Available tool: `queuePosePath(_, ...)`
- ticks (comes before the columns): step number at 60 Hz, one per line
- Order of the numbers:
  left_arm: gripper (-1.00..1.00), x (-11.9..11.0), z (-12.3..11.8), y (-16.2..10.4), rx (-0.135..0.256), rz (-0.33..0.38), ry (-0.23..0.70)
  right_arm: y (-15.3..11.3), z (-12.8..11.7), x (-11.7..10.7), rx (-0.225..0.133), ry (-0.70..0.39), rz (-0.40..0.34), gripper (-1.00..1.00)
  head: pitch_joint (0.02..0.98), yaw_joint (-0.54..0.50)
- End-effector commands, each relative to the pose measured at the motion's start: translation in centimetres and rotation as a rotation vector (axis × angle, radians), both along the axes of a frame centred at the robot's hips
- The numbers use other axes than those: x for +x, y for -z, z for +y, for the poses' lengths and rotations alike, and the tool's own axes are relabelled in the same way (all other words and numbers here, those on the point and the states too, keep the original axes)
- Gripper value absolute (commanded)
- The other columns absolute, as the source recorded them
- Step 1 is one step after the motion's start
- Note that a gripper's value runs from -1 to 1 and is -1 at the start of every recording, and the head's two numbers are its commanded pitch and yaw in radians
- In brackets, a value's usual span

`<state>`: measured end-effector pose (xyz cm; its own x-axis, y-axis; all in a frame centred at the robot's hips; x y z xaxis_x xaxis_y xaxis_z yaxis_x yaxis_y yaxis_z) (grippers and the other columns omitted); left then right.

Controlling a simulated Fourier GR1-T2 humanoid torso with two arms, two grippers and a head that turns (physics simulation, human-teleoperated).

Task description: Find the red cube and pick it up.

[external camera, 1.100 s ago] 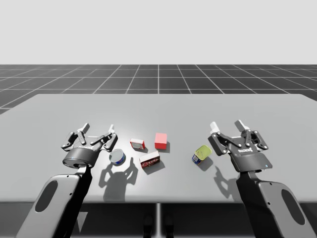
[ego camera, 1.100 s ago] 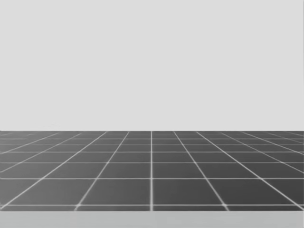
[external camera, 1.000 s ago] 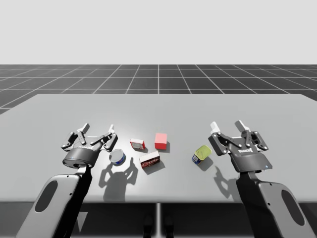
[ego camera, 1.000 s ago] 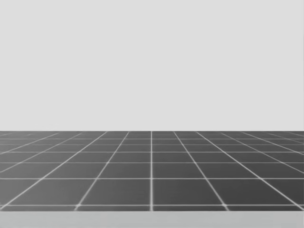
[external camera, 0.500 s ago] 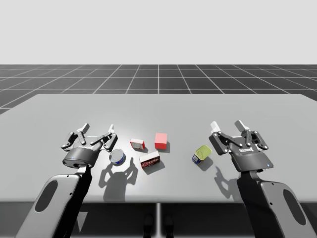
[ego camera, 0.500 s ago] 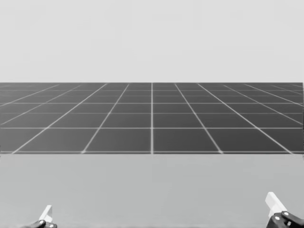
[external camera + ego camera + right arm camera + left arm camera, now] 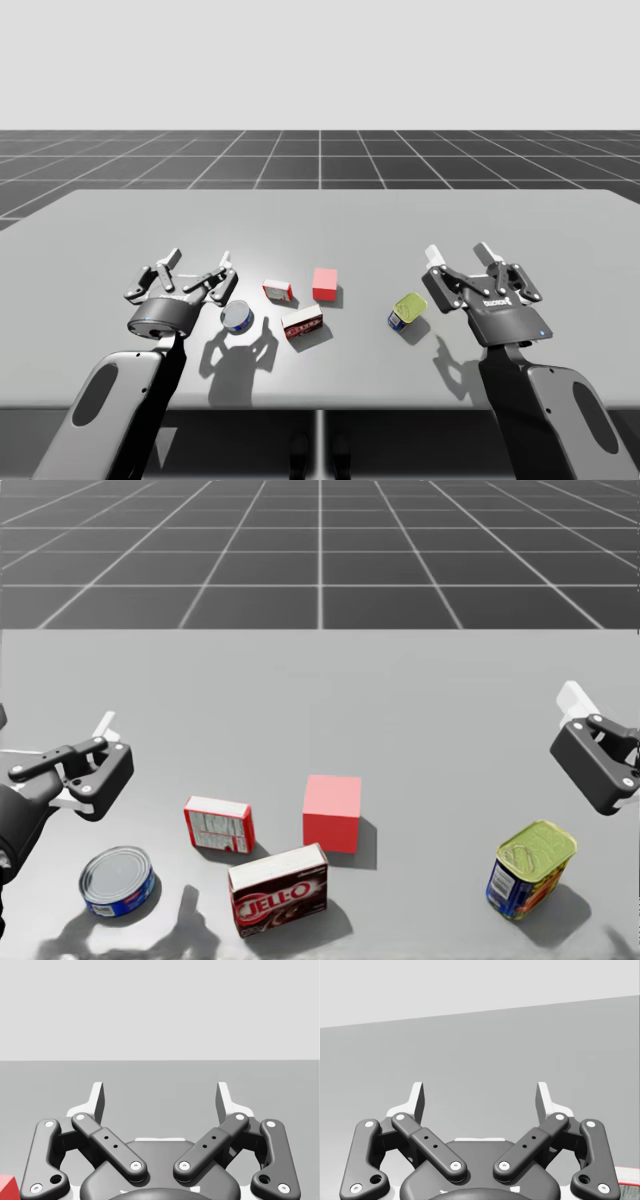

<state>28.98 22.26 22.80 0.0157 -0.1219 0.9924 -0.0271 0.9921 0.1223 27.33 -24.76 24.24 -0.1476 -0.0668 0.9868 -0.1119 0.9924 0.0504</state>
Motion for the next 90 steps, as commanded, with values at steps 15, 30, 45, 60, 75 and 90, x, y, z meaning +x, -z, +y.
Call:
queuePosePath(15,-1.0,-0.1,-0.2,0.0,0.008,0.001,0.004,0.1,0.2,0.0,0.003,-0.017,0.008,-1.0,0.775,0.0)
queuePosePath(30,-1.0,0.0,-0.2,0.0,0.005,0.003,0.001,0.1,0.9,-0.1,0.004,-0.064,0.006,-1.0,0.77,0.0)
queuePosePath(45,-1.0,0.0,-0.2,0.0,-0.001,0.009,0.0,0.6,2.2,-0.4,-0.025,-0.258,0.087,-1.0,0.762,0.0)
queuePosePath(60,-1.0,0.1,-0.1,0.1,-0.001,0.013,0.003,1.9,3.8,0.1,-0.02,-0.458,0.241,-1.0,0.766,0.02)
queuePosePath(75,-1.0,0.1,-0.1,0.1,0.002,0.014,0.004,3.8,5.7,1.7,-0.141,-0.565,0.314,-1.0,0.771,0.01)
queuePosePath(90,-1.0,0.1,-0.2,0.2,0.011,0.017,0.007,4.4,7.0,3.2,-0.225,-0.662,0.391,-1.0,0.776,0.01)
